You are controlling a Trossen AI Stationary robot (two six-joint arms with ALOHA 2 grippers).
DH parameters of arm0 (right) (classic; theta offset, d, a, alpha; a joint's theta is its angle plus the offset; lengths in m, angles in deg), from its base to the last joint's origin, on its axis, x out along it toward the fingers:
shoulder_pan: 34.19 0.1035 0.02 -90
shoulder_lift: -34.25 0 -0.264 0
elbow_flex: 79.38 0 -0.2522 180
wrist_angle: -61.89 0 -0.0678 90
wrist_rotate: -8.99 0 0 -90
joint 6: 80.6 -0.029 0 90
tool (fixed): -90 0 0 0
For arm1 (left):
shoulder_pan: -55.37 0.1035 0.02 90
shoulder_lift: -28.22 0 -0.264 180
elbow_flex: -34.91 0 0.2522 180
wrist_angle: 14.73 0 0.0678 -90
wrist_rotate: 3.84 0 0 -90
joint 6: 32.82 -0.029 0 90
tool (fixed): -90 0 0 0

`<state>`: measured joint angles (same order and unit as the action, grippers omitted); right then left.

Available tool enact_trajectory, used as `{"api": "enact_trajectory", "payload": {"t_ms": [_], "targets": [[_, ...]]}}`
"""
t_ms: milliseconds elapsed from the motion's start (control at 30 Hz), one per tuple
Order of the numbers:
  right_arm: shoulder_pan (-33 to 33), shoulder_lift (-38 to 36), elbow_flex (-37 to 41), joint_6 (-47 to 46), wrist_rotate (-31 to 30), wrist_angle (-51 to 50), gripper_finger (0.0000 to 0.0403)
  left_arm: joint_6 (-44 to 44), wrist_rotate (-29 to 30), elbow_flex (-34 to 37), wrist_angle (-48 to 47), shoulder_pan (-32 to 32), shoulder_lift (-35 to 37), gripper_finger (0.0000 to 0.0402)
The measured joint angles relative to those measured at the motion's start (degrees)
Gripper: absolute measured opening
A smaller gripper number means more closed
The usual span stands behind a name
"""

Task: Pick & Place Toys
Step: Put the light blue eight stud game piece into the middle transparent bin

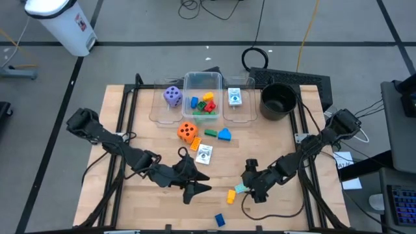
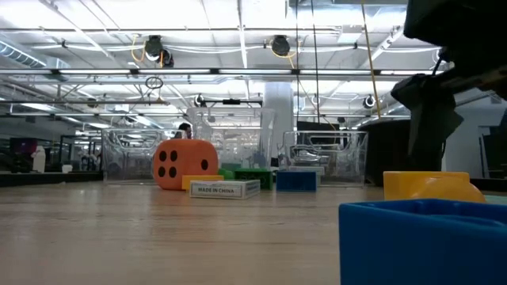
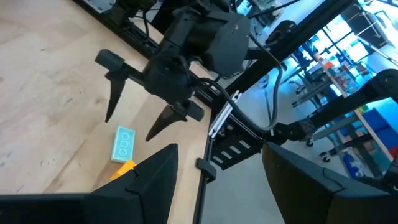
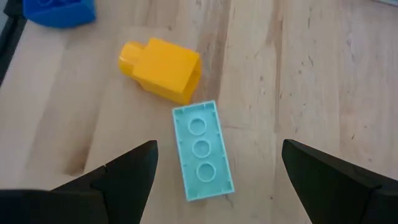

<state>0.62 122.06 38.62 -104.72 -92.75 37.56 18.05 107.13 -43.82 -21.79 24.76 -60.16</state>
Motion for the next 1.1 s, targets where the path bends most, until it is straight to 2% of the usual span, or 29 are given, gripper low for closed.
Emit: {"api": "enact_trajectory", "payload": {"t_ms": [433,667,900,1100], "targets": [[-0.33,0.04,2.35,3.86,-0.26,3.22,0.0334,0.31,-0.11,0.0,0.07,1.74,0.0,0.0241],[-0.38,3.64,2.35,3.74,-0.1,6.12,0.0334,0.33,-0.14,0.0,0.07,2.87,0.0,0.0241],[-0.48,6.9,2.31,2.13,-0.13,9.16,0.0334,0.72,-3.79,0.0,0.64,3.65,0.0,0.0241],[-0.24,8.5,2.27,1.6,-0.2,9.31,0.031,0.95,-4.22,-0.02,0.85,3.65,0.0,0.0241]]}}
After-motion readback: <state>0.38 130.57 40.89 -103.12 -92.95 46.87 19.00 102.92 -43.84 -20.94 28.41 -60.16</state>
